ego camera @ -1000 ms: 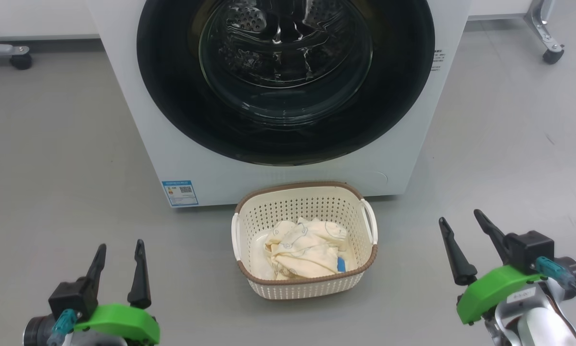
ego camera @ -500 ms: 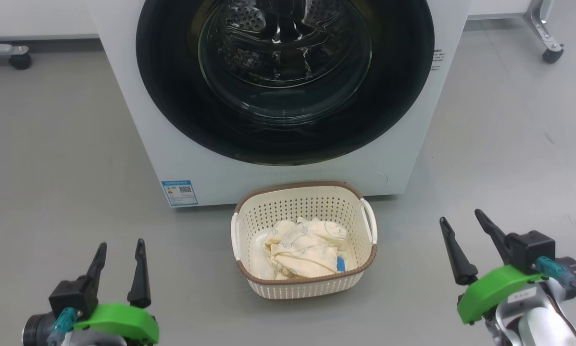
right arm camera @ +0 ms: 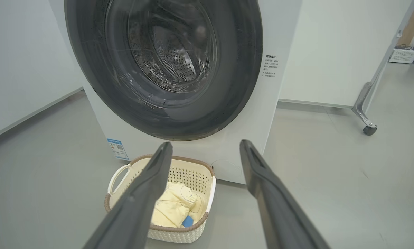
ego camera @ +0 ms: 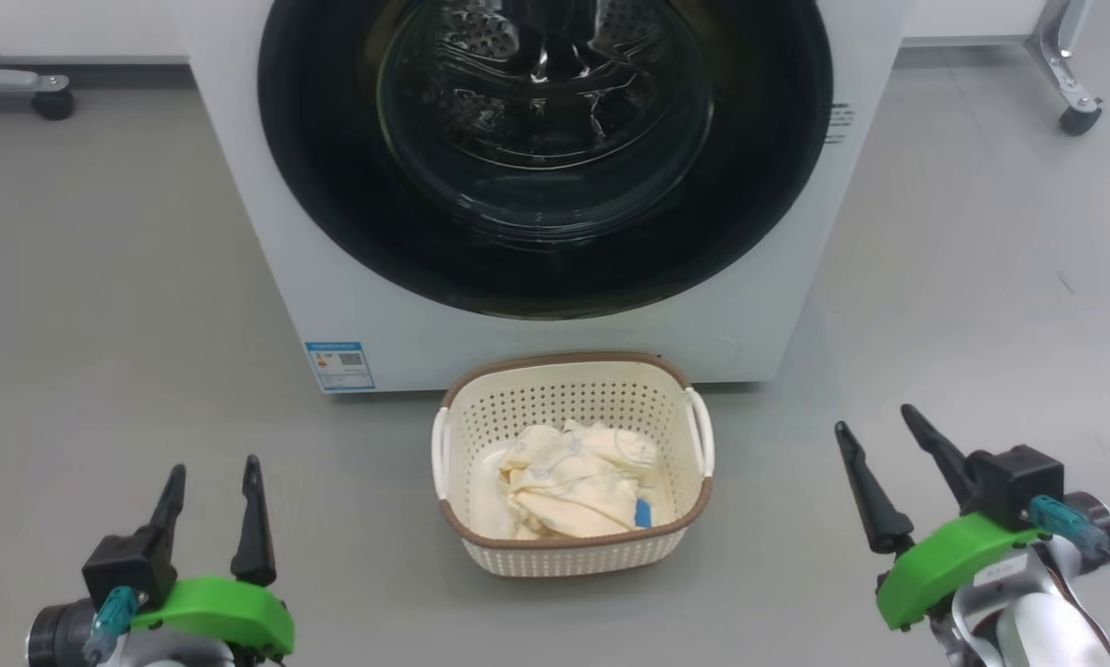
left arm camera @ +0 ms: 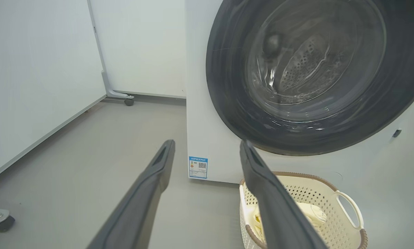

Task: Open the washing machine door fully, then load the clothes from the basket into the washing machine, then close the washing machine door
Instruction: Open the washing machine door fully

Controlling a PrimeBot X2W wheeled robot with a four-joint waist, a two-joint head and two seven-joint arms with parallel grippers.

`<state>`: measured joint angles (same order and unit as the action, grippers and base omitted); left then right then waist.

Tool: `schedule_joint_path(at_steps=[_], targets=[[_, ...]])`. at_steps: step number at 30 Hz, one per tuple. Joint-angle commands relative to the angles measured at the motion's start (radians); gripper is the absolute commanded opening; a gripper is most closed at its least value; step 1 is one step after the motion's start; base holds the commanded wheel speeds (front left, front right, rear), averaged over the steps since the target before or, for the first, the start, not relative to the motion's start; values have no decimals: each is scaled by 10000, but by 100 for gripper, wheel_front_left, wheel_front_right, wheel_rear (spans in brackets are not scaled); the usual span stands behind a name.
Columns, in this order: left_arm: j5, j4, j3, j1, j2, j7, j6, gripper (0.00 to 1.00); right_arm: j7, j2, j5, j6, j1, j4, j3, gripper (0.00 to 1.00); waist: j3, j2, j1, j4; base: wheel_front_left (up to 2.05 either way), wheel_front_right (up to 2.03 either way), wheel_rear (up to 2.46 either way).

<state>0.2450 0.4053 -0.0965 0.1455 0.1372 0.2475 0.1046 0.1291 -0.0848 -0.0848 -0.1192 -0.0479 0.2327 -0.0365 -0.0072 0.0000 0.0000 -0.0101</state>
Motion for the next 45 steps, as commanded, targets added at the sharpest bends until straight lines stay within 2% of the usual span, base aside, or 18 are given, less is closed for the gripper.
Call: schedule_joint_path(at_steps=[1, 27, 45], targets=[[-14, -286, 356, 582, 188, 143, -59, 100, 132, -140, 52, -115, -340, -340, -83, 100, 0, 0, 0, -2, 123, 123, -246], [84, -432, 309, 574, 237, 143, -12, 100, 229, -35, 61, -115, -333, -288, 140, 100, 10, 0, 0, -206, 119, 119, -239], [105, -445, 300, 520, 250, 143, -138, 100, 269, 34, 84, -115, -283, -312, 243, 100, 45, 0, 0, -269, 25, 25, -49]])
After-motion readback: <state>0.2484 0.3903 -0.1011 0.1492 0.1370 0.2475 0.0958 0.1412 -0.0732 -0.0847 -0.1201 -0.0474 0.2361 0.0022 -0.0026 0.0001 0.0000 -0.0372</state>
